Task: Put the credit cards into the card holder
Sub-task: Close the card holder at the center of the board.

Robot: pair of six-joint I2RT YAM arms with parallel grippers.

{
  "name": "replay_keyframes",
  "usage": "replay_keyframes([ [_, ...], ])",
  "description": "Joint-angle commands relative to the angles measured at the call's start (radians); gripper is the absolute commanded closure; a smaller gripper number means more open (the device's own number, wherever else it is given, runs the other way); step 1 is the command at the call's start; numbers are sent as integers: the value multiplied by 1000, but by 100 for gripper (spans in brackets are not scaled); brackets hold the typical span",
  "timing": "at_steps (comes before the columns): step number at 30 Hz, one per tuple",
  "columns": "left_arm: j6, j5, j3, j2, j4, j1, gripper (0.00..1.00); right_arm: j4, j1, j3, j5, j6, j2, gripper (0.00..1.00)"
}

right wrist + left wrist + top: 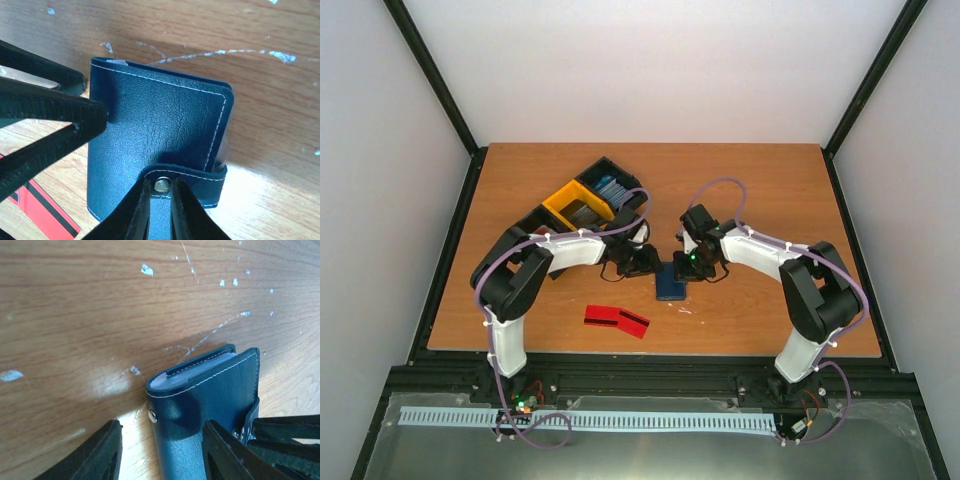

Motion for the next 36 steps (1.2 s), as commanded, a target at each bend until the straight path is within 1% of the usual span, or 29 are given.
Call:
replay_keyframes([
  [1, 17, 49, -24, 65, -84, -7, 56, 42, 7, -11, -19, 16, 9, 87],
  [4, 16, 72, -13, 87, -77, -7, 59, 58, 6, -15, -25, 22, 9, 86],
  [10, 9, 73, -3, 103, -84, -7, 64, 79, 5, -32, -12, 44, 4, 80],
  [13, 10, 71, 3, 109, -92, -6, 68, 75, 5, -33, -7, 47, 15, 80],
  [16, 14, 72, 8, 117, -96, -7, 69, 76, 5, -35, -9, 47, 17, 80],
  [19, 17, 74, 12, 123, -97, -7, 71, 80, 5, -34, -51, 39, 20, 80],
  [25, 15, 73, 16, 128, -98, -6, 72, 66, 5, -30, -116, 21, 22, 82],
  [33, 14, 65, 17, 130, -100, -7, 72, 17, 5, -8, -131, -15, 28, 82],
  [36, 13, 65, 17, 131, -100, -7, 72, 1, 5, -4, -114, -25, 34, 82],
])
